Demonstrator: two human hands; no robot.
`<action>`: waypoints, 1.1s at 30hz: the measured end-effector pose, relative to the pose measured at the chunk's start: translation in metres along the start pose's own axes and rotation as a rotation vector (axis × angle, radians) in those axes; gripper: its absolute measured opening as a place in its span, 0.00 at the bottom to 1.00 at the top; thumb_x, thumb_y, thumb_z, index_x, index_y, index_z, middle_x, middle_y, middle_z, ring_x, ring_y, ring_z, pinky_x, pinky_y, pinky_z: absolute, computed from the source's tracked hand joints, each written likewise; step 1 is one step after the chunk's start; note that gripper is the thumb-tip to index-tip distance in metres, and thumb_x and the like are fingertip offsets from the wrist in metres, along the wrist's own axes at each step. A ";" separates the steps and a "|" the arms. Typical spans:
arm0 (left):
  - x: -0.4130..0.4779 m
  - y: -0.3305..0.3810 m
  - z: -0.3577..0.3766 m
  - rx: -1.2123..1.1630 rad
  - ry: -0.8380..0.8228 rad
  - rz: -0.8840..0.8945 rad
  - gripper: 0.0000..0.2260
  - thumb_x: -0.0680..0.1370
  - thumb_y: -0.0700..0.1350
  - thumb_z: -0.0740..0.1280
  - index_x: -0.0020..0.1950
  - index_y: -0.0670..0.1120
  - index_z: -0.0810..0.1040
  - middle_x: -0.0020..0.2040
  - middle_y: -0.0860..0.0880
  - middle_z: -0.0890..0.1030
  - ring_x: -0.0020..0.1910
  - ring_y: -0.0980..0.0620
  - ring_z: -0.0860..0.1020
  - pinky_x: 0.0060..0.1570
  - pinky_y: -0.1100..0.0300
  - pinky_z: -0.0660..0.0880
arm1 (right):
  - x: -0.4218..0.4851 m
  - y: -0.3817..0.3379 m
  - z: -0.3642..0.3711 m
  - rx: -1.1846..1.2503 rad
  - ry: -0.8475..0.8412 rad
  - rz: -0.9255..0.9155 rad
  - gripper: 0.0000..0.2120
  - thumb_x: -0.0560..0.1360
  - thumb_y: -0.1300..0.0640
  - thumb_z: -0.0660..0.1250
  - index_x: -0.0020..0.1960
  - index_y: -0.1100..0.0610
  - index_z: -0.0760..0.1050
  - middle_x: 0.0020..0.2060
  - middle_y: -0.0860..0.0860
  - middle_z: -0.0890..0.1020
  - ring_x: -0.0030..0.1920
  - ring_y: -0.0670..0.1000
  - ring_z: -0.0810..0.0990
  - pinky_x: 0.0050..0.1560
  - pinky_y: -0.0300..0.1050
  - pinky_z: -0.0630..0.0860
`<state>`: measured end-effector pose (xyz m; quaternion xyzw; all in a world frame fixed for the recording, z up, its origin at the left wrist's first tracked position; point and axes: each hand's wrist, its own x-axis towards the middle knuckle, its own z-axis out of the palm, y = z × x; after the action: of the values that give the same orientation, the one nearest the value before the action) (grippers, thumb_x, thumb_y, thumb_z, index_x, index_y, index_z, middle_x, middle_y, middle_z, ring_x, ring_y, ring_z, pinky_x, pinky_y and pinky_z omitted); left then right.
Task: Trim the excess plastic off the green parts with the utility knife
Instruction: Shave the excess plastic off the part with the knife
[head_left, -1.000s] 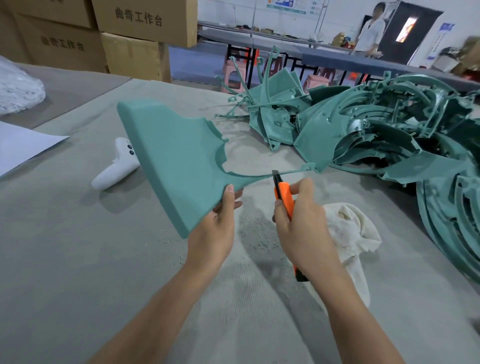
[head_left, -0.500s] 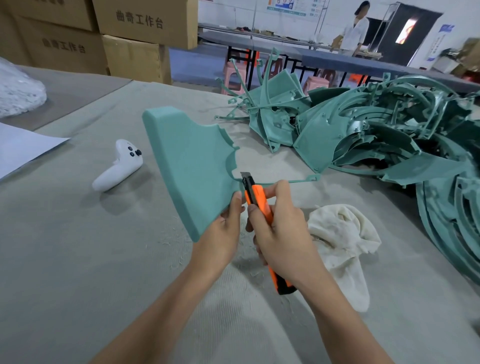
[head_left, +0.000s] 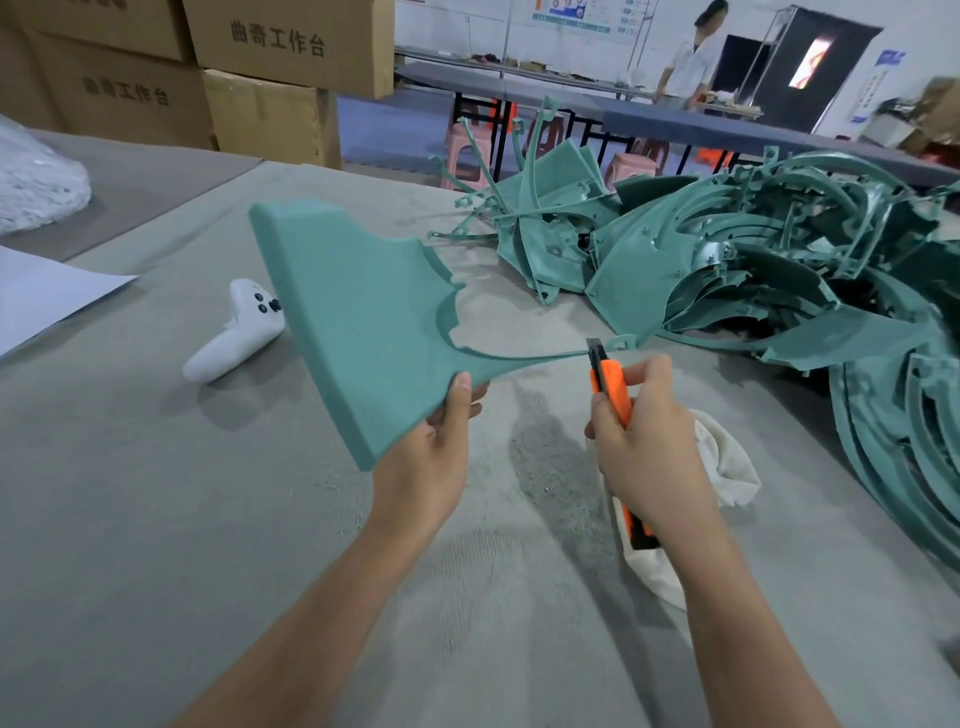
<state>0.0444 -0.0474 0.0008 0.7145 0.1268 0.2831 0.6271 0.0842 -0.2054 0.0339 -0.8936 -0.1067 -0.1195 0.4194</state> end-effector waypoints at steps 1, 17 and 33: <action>-0.001 0.001 0.001 0.005 -0.012 0.003 0.13 0.77 0.60 0.58 0.39 0.78 0.75 0.44 0.66 0.83 0.50 0.56 0.83 0.59 0.51 0.76 | 0.001 0.002 0.000 -0.024 0.008 -0.002 0.06 0.80 0.58 0.60 0.54 0.55 0.63 0.36 0.57 0.81 0.33 0.58 0.79 0.35 0.58 0.76; -0.003 -0.002 0.001 0.076 0.001 0.033 0.11 0.82 0.53 0.59 0.44 0.58 0.79 0.42 0.60 0.81 0.44 0.69 0.77 0.46 0.80 0.68 | -0.030 -0.038 0.035 0.168 -0.183 -0.251 0.06 0.80 0.59 0.62 0.51 0.52 0.64 0.30 0.49 0.78 0.28 0.49 0.76 0.29 0.47 0.72; 0.007 0.002 -0.004 -0.142 0.119 -0.037 0.10 0.82 0.46 0.61 0.44 0.57 0.78 0.42 0.60 0.85 0.41 0.59 0.84 0.49 0.61 0.78 | -0.008 -0.016 -0.004 0.889 -0.361 0.218 0.17 0.82 0.65 0.56 0.66 0.52 0.73 0.50 0.58 0.84 0.31 0.51 0.73 0.27 0.41 0.71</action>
<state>0.0475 -0.0405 0.0047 0.6476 0.1564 0.3218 0.6727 0.0712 -0.1992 0.0460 -0.6404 -0.1242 0.1393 0.7451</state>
